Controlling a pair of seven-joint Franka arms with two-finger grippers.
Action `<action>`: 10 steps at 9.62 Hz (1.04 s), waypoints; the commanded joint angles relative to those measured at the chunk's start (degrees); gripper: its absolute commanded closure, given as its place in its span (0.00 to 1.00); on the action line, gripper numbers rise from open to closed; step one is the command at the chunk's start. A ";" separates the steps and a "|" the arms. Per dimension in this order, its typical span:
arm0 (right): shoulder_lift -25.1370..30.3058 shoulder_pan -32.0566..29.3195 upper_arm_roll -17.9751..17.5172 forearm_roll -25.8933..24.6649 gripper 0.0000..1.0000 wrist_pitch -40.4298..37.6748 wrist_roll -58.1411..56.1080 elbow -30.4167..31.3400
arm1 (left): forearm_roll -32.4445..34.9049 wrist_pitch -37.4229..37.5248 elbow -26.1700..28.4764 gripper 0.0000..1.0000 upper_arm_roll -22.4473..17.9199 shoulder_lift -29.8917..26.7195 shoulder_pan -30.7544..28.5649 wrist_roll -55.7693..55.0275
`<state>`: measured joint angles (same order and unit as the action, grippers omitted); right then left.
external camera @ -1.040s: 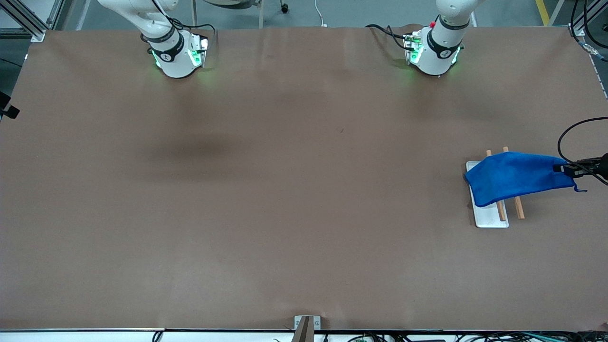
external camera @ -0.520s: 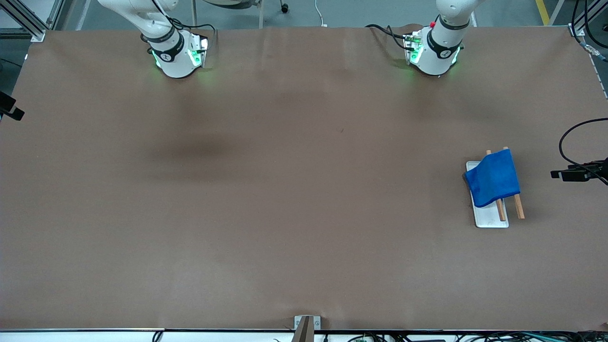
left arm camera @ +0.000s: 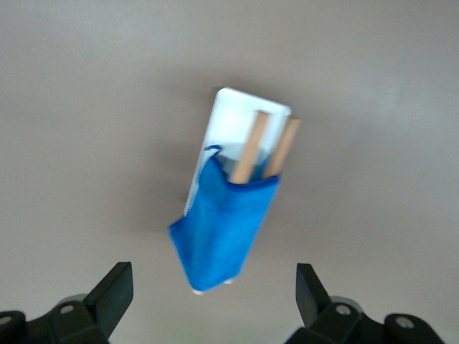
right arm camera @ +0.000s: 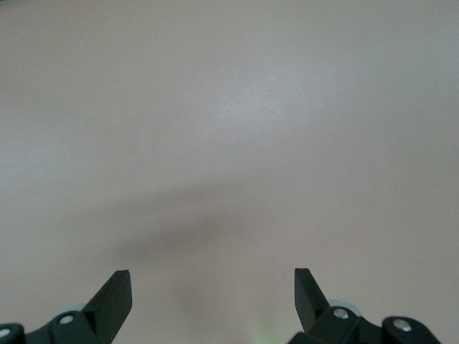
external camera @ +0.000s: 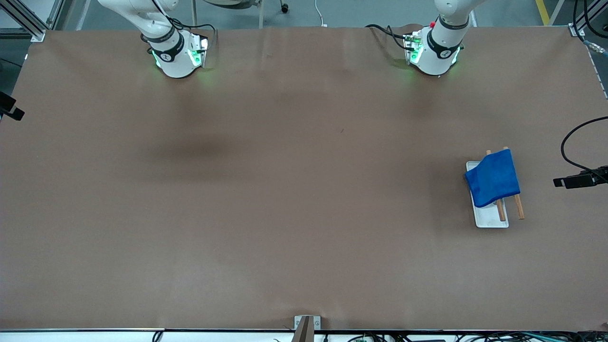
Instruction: Right arm passes towel to left arm to hang
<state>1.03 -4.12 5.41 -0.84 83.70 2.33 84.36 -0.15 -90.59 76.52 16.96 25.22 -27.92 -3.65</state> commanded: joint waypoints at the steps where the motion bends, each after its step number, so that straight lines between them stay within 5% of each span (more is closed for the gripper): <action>1: 1.08 -0.10 -0.22 -0.56 0.00 0.23 0.30 1.15 | 1.64 1.20 2.23 0.00 3.32 -5.69 3.30 -5.65; 7: 1.08 -0.27 -0.14 -0.65 0.00 0.15 0.30 1.24 | 0.85 3.73 0.74 0.00 11.51 -14.56 3.14 -0.56; 10: 1.08 -0.27 -0.05 -0.56 0.00 -0.12 0.30 1.24 | 0.85 6.48 1.70 0.00 10.91 -20.36 6.27 -1.53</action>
<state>1.04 -4.15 5.62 -0.84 83.61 2.33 84.51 0.29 -84.72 75.26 28.39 7.70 -23.65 -4.79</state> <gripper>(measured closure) 0.000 0.000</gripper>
